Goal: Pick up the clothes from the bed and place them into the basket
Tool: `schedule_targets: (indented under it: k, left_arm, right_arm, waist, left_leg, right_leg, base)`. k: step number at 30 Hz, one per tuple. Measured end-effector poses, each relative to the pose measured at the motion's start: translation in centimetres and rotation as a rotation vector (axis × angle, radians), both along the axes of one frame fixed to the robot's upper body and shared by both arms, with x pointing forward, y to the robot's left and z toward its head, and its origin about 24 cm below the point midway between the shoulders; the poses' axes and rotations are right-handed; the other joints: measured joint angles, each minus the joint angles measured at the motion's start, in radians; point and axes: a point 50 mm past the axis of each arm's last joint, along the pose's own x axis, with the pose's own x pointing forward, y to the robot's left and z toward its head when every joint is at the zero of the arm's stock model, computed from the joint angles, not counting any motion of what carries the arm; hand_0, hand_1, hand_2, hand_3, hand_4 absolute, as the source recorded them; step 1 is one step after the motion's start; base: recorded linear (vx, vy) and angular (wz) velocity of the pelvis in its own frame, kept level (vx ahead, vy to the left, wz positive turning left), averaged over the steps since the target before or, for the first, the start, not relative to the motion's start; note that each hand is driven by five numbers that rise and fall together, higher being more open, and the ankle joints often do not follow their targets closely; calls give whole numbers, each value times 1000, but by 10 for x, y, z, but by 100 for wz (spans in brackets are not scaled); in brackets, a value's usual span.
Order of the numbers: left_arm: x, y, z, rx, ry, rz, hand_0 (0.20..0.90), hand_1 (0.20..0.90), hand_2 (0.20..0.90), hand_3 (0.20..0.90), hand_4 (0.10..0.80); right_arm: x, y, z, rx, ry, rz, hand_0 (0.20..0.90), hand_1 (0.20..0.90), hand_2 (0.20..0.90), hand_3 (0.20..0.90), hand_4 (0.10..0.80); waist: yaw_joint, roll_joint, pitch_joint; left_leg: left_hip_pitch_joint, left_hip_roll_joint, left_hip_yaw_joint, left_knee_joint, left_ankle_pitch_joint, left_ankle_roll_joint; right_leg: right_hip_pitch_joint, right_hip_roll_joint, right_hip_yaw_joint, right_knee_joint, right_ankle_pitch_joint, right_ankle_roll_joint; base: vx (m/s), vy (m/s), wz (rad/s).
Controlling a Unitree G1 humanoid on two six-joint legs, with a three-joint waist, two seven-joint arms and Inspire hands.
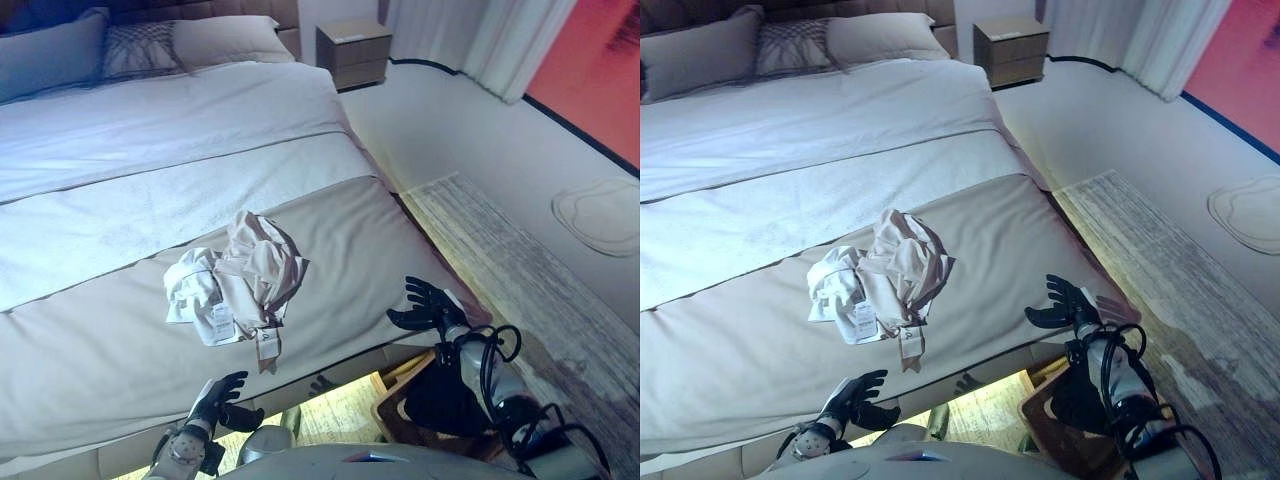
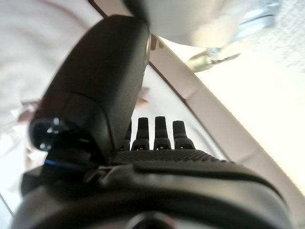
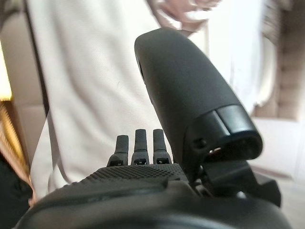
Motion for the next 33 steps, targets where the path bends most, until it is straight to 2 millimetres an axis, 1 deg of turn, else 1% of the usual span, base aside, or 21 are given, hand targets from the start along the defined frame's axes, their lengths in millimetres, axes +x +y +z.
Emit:
schedule_targets:
  k: [1,3,4,5,6,7,8,9,10,11,12,13,15,17,19,20,23,26,28,31,33]
  left_arm:
    - [-1,1,0,4,7,2,900,900,900,900,800]
    - [-6,6,-2,18,30,9,900,900,900,900,800]
    - [-2,6,-1,21,23,6,900,900,900,900,800]
    - [3,7,0,26,12,-14,900,900,900,900,800]
    - [10,7,2,25,-4,-22,900,900,900,900,800]
    - [26,7,6,23,-43,-25,900,900,900,900,800]
    - [33,6,8,19,-60,-21,900,900,900,900,800]
    - [45,6,12,16,-93,-20,900,900,900,900,800]
    - [55,6,17,16,-128,-16,900,900,900,900,800]
    - [61,10,21,22,-160,-11,900,900,900,900,800]
    - [69,12,26,27,-195,-15,900,900,900,900,800]
    - [80,14,32,36,-227,-13,900,900,900,900,800]
    - [89,17,38,43,-264,-6,900,900,900,900,800]
    - [98,16,46,24,-316,-5,900,900,900,900,800]
    - [103,13,50,8,-341,-9,900,900,900,900,800]
    - [105,12,52,3,-351,-10,900,900,900,900,800]
    - [110,13,58,-14,-381,-12,900,900,900,900,800]
    - [114,15,64,-17,-404,-19,900,900,900,900,800]
    - [117,17,69,-24,-424,-24,900,900,900,900,800]
    - [119,20,73,-25,-436,-35,900,900,900,900,800]
    - [119,23,75,-39,-439,-27,900,900,900,900,800]
  right_arm:
    - [1,-3,0,-21,15,-3,900,900,900,900,800]
    - [10,-14,5,-146,56,18,900,900,900,900,800]
    - [20,-20,14,-200,37,17,900,900,900,900,800]
    - [36,-29,30,-269,4,8,900,900,900,900,800]
    - [46,-33,42,-309,-25,-1,900,900,900,900,800]
    - [72,-46,78,-423,-110,-23,900,900,900,900,800]
    - [82,-51,95,-458,-148,-38,900,900,900,900,800]
    - [94,-57,119,-508,-210,-60,900,900,900,900,800]
    - [105,-59,142,-575,-274,-74,900,900,900,900,800]
    - [116,-55,163,-618,-335,-80,900,900,900,900,800]
    - [125,-52,181,-641,-396,-96,900,900,900,900,800]
    - [131,-49,196,-655,-451,-112,900,900,900,900,800]
    - [136,-45,208,-657,-486,-111,900,900,900,900,800]
    - [143,-39,224,-667,-527,-93,900,900,900,900,800]
    - [148,-32,237,-681,-562,-67,900,900,900,900,800]
    - [152,-26,248,-680,-600,-40,900,900,900,900,800]
    - [158,-12,263,-691,-647,61,900,900,900,900,800]
    - [161,-3,269,-724,-669,136,900,900,900,900,800]
    - [163,2,276,-754,-685,160,900,900,900,900,800]
    - [165,10,286,-808,-711,213,900,900,900,900,800]
    - [166,15,289,-868,-711,262,900,900,900,900,800]
  waist:
    - [7,1,0]
    - [36,4,9]
    - [39,9,30]
    - [54,22,60]
    - [65,28,74]
    - [92,49,128]
    - [102,60,152]
    - [112,74,188]
    - [132,88,223]
    - [144,87,251]
    - [149,89,279]
    - [159,85,310]
    - [188,71,336]
    - [213,63,370]
    - [231,63,374]
    - [242,64,383]
    - [255,64,401]
    - [268,64,408]
    - [275,65,410]
    - [278,66,412]
    - [278,66,412]
  left_leg:
    - [-3,-1,-5,1,3,4]
    - [-23,-8,-34,9,19,14]
    - [-42,-13,-51,30,27,16]
    - [-87,-16,-68,69,32,11]
    - [-117,-15,-74,86,32,9]
    - [-186,-11,-84,124,40,-3]
    - [-208,-10,-89,132,45,-9]
    - [-232,-7,-99,141,52,-19]
    - [-255,-8,-119,150,66,-33]
    - [-283,-7,-129,172,58,-42]
    - [-308,-7,-139,195,39,-51]
    - [-327,-7,-155,216,22,-44]
    - [-351,-19,-162,242,16,-39]
    - [-374,-43,-170,288,4,-26]
    - [-407,-53,-172,314,-1,-22]
    - [-427,-63,-173,331,1,-15]
    - [-458,-76,-175,371,-19,-15]
    - [-485,-88,-175,407,-34,-11]
    - [-512,-100,-176,436,-41,-5]
    - [-542,-105,-176,459,-46,0]
    - [-557,-115,-178,474,-52,6]
  right_leg:
    - [1,0,-5,0,1,-1]
    - [-4,-1,-31,0,2,-1]
    - [-6,-4,-47,1,4,2]
    - [-36,0,-60,21,4,2]
    - [-62,0,-63,32,4,2]
    - [-122,4,-67,63,4,2]
    - [-140,6,-72,74,4,2]
    - [-160,6,-81,87,4,1]
    - [-183,7,-95,113,-3,-9]
    - [-217,2,-98,156,-23,-26]
    - [-246,-7,-107,204,-48,-36]
    - [-272,-22,-117,260,-78,-39]
    - [-311,-47,-117,344,-117,-41]
    - [-342,-77,-119,420,-156,-40]
    - [-372,-92,-119,448,-164,-37]
    - [-389,-104,-119,467,-164,-36]
    - [-406,-115,-120,484,-168,-32]
    - [-423,-130,-119,504,-170,-29]
    - [-441,-143,-120,526,-175,-20]
    - [-464,-147,-118,536,-175,-20]
    - [-477,-158,-117,552,-176,-19]
  base:
    - [-9,104,27]
    - [-169,61,38]
    - [-289,39,46]
    - [-252,22,38]
    - [-277,23,26]
    - [-158,15,15]
    - [-206,2,18]
    - [-111,-7,26]
    - [-110,-26,26]
    - [70,-59,28]
    - [100,-53,28]
    - [116,-33,30]
    - [31,36,24]
    - [15,59,22]
    - [11,56,13]
    - [14,48,7]
    - [38,36,6]
    - [49,23,5]
    - [20,28,7]
    - [35,43,2]
    - [30,43,4]
